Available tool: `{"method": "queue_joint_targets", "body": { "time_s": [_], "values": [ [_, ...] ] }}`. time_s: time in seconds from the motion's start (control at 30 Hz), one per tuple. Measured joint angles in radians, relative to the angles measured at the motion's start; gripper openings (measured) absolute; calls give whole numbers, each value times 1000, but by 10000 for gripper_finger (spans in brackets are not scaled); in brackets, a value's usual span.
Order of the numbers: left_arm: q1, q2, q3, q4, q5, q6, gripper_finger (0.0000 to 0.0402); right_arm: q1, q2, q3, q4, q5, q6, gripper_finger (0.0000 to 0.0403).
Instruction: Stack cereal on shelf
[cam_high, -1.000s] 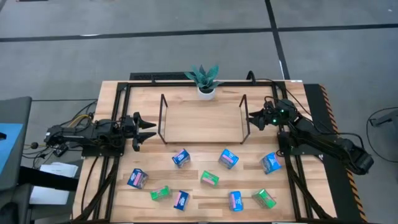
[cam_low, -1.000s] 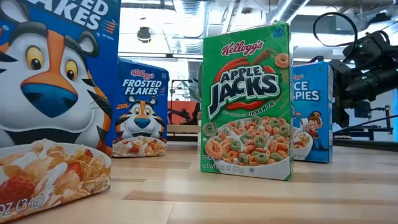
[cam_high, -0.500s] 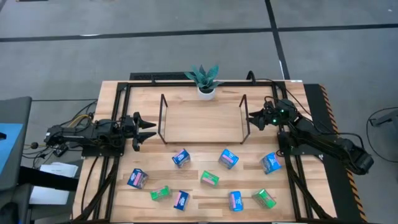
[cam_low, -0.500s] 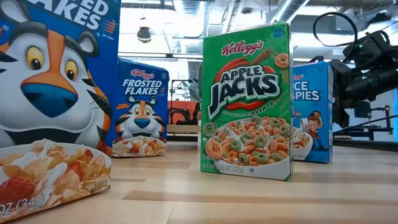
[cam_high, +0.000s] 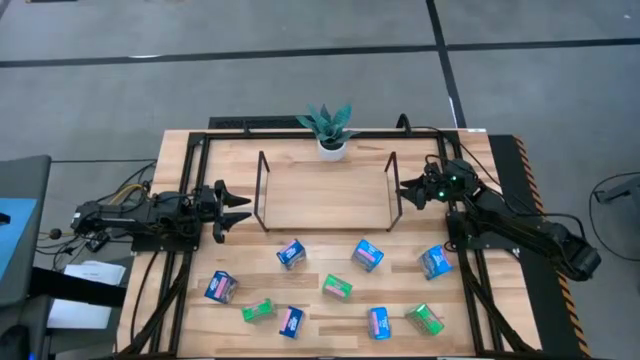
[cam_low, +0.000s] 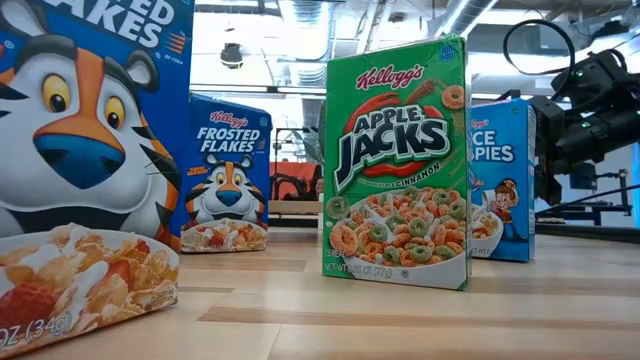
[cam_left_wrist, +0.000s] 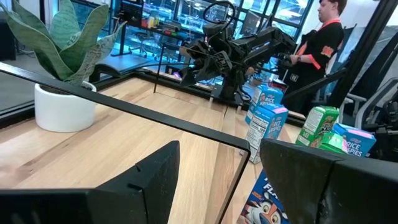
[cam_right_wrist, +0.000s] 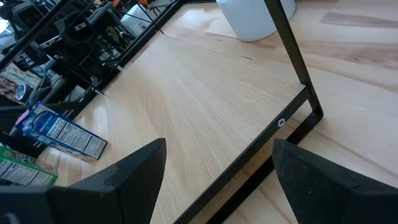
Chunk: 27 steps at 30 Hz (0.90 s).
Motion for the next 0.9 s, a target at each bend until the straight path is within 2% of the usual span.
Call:
{"method": "queue_joint_targets", "body": {
  "time_s": [0.1, 0.2, 0.4, 0.63, 0.8, 0.9],
  "values": [
    [0, 0, 0, 2, -27, -12, 214, 0, 0, 0, 0, 0, 0, 317],
    [0, 0, 0, 8, -29, -96, 214, 0, 0, 0, 0, 1, -3, 317],
    [0, 0, 0, 3, -19, -424, 214, -3, 0, 0, 1, 110, -77, 317],
    [0, 0, 0, 13, -130, -524, 214, 1, 0, 0, 0, 115, -75, 317],
    [0, 0, 0, 20, -219, -670, 214, 1, 0, 0, 1, 127, 17, 317],
    [0, 0, 0, 24, -275, -679, 214, 1, 0, 0, -1, 167, 94, 317]
  ]
}}
